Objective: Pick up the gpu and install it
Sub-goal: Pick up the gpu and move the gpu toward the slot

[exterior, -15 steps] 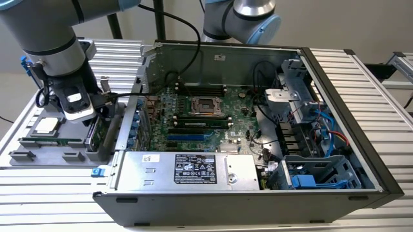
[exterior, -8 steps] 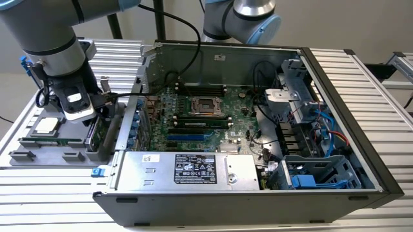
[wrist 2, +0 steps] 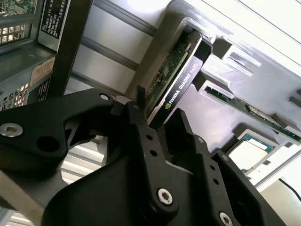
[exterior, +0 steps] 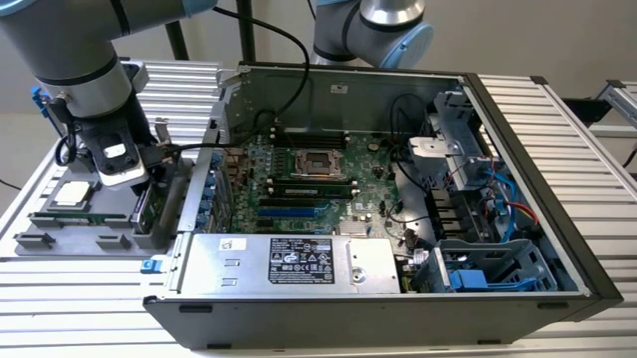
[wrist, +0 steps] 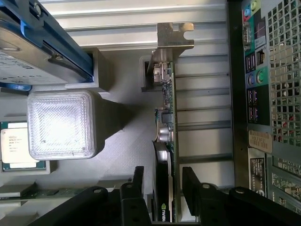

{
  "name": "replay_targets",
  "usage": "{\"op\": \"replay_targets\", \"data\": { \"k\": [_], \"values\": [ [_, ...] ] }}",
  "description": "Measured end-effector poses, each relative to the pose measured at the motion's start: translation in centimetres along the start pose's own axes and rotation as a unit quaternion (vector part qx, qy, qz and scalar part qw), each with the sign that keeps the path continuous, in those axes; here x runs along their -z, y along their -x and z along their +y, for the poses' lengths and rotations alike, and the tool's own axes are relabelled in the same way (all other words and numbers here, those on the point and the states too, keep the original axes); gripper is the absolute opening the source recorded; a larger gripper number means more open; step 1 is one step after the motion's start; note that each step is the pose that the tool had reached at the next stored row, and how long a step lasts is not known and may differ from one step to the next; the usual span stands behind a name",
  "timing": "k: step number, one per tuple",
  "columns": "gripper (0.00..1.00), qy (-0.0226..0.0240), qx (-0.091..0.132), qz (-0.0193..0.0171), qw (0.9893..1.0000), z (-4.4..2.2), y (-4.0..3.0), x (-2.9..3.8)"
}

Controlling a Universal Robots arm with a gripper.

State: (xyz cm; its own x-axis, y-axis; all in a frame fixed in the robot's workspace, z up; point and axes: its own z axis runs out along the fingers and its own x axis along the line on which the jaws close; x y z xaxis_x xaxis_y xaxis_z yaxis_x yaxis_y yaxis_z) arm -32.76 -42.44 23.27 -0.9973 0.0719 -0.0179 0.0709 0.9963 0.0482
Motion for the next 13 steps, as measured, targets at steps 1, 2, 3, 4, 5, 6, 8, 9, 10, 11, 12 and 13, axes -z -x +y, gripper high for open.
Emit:
{"op": "replay_targets", "data": {
  "k": [1, 2, 3, 4, 5, 6, 8, 9, 10, 11, 12, 13],
  "values": [
    [0.0, 0.0, 0.0, 0.0, 1.0, 0.0, 0.0, 0.0],
    [0.0, 0.0, 0.0, 0.0, 1.0, 0.0, 0.0, 0.0],
    [0.0, 0.0, 0.0, 0.0, 1.0, 0.0, 0.0, 0.0],
    [0.0, 0.0, 0.0, 0.0, 1.0, 0.0, 0.0, -0.01],
    [0.0, 0.0, 0.0, 0.0, 1.0, 0.0, 0.0, -0.01],
    [0.0, 0.0, 0.0, -0.0001, 1.0, 0.0, 0.0, -0.01],
    [0.0, 0.0, 0.0, 0.0, 1.0, 0.0, 0.0, -0.01],
    [0.0, -0.0001, 0.0, 0.0001, 1.0, 0.0, -0.01, -0.01],
    [0.0, 0.0, 0.0, 0.0, 1.0, 0.0, 0.0, -0.01],
    [0.0, 0.0, 0.0, 0.0, 1.0, 0.0, 0.0, -0.01],
    [0.0, 0.0, 0.0, 0.0, 1.0, 0.0, 0.0, -0.01],
    [0.0, 0.0, 0.0, 0.0, 1.0, 0.0, 0.0, -0.01]
  ]
}}
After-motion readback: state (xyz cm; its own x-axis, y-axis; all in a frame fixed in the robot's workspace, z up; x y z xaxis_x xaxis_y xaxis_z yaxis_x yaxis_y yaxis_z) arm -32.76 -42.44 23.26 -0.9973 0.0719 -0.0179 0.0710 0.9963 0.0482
